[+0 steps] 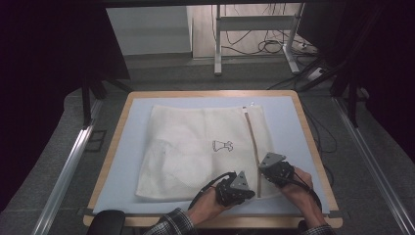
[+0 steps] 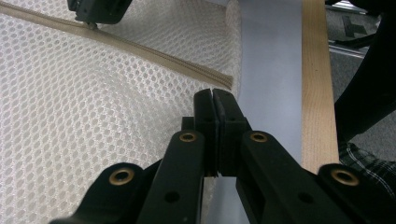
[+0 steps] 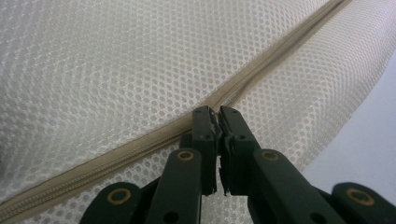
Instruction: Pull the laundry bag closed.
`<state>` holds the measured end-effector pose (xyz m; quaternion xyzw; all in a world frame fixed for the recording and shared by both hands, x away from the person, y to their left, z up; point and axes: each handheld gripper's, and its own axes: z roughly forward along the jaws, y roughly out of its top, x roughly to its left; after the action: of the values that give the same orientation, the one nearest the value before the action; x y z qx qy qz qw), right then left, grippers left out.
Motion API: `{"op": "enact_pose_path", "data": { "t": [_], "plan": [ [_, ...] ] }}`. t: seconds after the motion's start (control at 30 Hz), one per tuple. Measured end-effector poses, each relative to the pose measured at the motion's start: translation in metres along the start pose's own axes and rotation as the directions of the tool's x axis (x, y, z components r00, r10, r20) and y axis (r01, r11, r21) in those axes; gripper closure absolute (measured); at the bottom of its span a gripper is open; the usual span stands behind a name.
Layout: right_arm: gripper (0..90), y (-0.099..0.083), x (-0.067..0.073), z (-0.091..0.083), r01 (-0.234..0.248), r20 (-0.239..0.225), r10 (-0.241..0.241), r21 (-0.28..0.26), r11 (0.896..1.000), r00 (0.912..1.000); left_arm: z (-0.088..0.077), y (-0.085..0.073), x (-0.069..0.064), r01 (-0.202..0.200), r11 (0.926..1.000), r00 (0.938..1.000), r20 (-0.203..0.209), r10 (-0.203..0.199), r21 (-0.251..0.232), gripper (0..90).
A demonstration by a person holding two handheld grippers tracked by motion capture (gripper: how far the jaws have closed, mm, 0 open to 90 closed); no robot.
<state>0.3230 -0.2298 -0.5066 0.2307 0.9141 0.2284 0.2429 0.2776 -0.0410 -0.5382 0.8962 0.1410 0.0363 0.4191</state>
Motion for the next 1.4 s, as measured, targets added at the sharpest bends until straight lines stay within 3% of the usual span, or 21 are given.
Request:
{"op": "enact_pose_path", "data": {
  "t": [1.4],
  "plan": [
    [83.0, 0.014, -0.025, 0.024, 0.025, 0.057, -0.026, 0.015, 1.000, 0.9980, 0.001, 0.000, -0.001, 0.013, 0.9999, 0.9999, 0.003, -0.013, -0.010, 89.0]
  ]
}}
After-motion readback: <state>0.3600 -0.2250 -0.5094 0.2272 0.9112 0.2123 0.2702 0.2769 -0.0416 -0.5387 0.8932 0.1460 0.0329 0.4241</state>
